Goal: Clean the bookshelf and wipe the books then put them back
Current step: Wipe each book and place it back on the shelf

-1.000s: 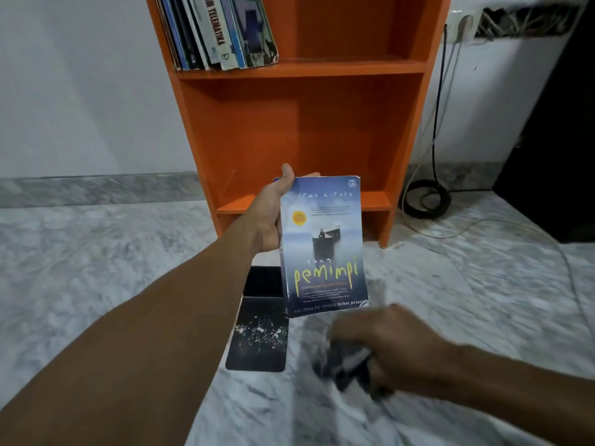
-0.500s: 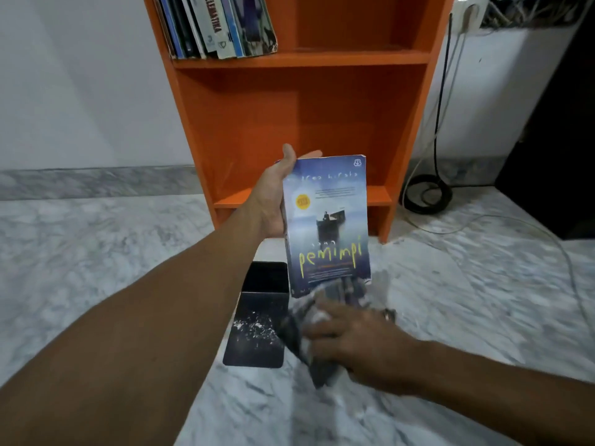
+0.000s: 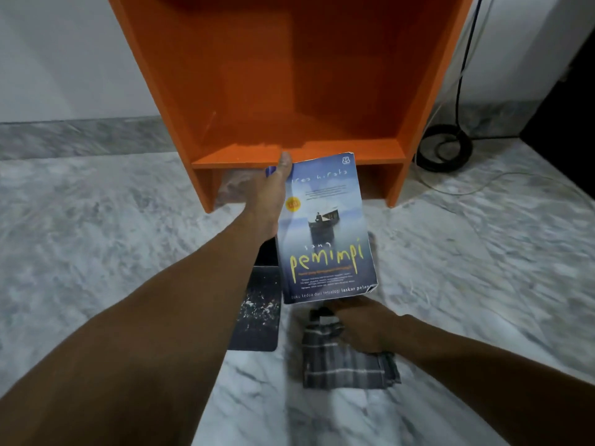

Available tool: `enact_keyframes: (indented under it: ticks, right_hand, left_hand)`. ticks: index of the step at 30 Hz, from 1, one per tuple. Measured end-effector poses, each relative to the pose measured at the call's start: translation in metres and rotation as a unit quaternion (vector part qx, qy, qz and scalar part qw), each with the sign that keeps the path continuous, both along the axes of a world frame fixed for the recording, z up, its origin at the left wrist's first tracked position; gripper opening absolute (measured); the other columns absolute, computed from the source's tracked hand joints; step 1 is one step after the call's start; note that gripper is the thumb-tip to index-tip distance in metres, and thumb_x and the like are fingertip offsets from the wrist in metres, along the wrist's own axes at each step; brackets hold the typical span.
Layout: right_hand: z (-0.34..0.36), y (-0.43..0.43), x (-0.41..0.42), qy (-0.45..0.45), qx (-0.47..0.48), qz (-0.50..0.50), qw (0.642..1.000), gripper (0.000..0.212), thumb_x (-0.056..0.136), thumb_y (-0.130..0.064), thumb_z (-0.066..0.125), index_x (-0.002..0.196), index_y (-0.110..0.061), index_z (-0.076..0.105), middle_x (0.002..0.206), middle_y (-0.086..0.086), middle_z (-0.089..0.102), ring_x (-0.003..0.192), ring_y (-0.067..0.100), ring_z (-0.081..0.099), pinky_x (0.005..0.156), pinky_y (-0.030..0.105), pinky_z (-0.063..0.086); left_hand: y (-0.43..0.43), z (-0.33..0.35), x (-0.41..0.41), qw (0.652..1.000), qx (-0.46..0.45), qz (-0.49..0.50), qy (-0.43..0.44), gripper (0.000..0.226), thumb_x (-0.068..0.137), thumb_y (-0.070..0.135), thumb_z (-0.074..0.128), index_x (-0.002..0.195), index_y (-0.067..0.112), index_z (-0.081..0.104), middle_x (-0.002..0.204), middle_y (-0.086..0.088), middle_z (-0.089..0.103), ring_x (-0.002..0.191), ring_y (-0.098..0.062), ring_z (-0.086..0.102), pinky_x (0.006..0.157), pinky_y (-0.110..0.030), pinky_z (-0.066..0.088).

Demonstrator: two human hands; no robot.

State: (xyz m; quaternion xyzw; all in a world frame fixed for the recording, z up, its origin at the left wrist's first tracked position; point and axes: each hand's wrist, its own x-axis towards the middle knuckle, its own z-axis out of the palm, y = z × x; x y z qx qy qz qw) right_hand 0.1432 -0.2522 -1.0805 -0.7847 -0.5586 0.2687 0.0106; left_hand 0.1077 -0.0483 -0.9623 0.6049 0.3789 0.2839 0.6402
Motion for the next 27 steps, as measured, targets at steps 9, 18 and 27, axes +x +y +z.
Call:
enact_keyframes:
  ticks: [9,18,27]
  right_hand:
    - [-0.001,-0.011,0.038,0.202,0.158,-0.318,0.913,0.025,0.085,-0.012,0.055,0.098,-0.026,0.071,0.101,-0.001,0.07,0.092,0.021,0.062,0.078,0.034,0.051]
    - [0.122,0.016,0.014,0.443,0.326,-0.42,0.722,0.028,0.096,-0.033,0.058,0.106,-0.01,0.069,0.099,0.011,0.075,0.085,0.032,0.071,0.077,0.048,0.056]
    - [0.24,0.061,0.007,0.348,0.508,-0.386,0.687,0.008,0.094,-0.016,0.06,0.086,-0.016,0.061,0.093,0.019,0.07,0.076,0.028,0.064,0.071,0.049,0.056]
  left_hand:
    - [-0.003,-0.018,0.009,0.999,0.037,0.024,0.021,0.041,0.1,0.044,0.048,0.069,0.019,0.043,0.069,0.004,0.04,0.061,-0.007,0.038,0.059,-0.022,0.032]
    - [-0.021,0.047,-0.011,0.992,0.095,0.045,0.072,0.048,0.103,0.05,0.033,0.089,0.007,0.05,0.068,-0.004,0.039,0.064,-0.019,0.039,0.055,-0.03,0.028]
    - [-0.044,0.122,-0.046,0.981,0.188,0.051,0.004,0.042,0.106,0.036,0.031,0.111,0.0,0.052,0.098,-0.014,0.057,0.09,-0.028,0.052,0.079,-0.035,0.037]
